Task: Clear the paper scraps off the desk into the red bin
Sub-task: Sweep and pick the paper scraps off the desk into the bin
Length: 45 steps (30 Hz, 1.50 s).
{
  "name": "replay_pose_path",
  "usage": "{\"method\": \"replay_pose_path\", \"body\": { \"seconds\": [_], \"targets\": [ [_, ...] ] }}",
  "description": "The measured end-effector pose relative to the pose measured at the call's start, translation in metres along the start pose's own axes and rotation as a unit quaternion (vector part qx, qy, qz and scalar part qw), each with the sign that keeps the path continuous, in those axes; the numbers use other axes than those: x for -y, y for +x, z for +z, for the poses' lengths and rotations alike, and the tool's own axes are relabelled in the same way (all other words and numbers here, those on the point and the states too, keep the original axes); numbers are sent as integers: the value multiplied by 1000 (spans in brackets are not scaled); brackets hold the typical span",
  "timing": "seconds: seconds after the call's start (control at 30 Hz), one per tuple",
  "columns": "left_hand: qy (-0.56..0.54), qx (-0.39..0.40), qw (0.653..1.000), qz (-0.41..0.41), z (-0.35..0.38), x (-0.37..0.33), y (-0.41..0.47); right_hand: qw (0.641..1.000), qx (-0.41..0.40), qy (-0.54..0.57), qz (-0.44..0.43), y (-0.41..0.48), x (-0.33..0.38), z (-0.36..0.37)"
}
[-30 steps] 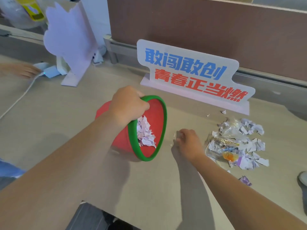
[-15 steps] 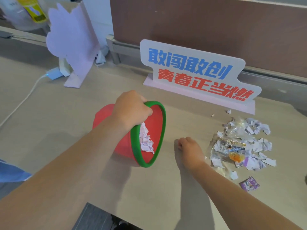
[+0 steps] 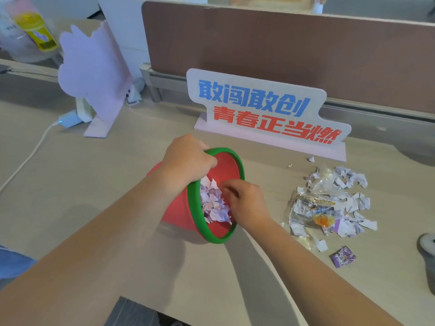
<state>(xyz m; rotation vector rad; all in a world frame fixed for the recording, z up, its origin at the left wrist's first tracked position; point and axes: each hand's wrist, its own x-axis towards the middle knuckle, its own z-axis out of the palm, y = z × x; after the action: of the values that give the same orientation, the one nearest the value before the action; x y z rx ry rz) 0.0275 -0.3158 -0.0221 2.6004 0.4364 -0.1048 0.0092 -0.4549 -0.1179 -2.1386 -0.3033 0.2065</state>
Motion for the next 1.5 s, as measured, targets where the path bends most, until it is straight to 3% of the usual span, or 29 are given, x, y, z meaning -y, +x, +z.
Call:
{"method": "replay_pose_path", "body": {
  "seconds": [0.13, 0.17, 0.23, 0.3, 0.37, 0.43, 0.6, 0.73, 0.83, 0.93, 1.03, 1.1, 1.17, 1.23, 1.33, 1.4, 1.5],
  "targets": [
    [-7, 4, 1000, 6, 8, -18, -4, 976, -195, -95, -15, -22, -41, -49],
    [-9, 4, 1000, 9, 12, -23, -6, 970, -184, -154, 29, -28, -56, -60],
    [-12, 11, 1000, 15, 21, -35, -10, 951, -83, -273, 120, -37, -89, -72],
    [-15, 16, 1000, 19, 30, -47, -13, 930, 10, -335, 153, -41, -117, -74],
    [-12, 20, 999, 23, 37, -56, -15, 918, 42, -363, 152, -37, -139, -71],
    [-13, 20, 1000, 21, 41, -62, -16, 914, 30, -382, 133, -30, -151, -69],
    [-11, 13, 1000, 7, 45, -70, -12, 909, -86, -404, 57, -8, -174, -77],
    [-6, 11, 1000, 5, 47, -71, -12, 903, -72, -423, -23, 3, -190, -89],
    [-14, 11, 1000, -2, 46, -70, -9, 919, -30, -393, 22, 10, -186, -97],
    [-21, 15, 1000, -3, 47, -72, -7, 950, -16, -286, 127, 18, -168, -111],
    [-23, 18, 1000, 3, 45, -72, -7, 979, -121, -103, 127, 10, -116, -118],
    [-41, 20, 999, 7, 45, -73, -7, 977, -176, 43, 115, -2, -70, -112],
    [-66, 21, 998, 2, 43, -76, -8, 969, -147, 157, 123, -13, -33, -97],
    [-97, 30, 995, -10, 40, -79, -13, 968, -92, 196, 129, -17, -18, -75],
    [-104, 42, 994, -3, 39, -83, -19, 996, 40, 16, 82, -12, -19, -50],
    [-91, 45, 995, 11, 39, -84, -22, 982, 122, -137, 43, -9, -22, -44],
    [-80, 41, 996, 20, 41, -86, -22, 969, 169, -178, 2, -12, -22, -48]
  ]
}}
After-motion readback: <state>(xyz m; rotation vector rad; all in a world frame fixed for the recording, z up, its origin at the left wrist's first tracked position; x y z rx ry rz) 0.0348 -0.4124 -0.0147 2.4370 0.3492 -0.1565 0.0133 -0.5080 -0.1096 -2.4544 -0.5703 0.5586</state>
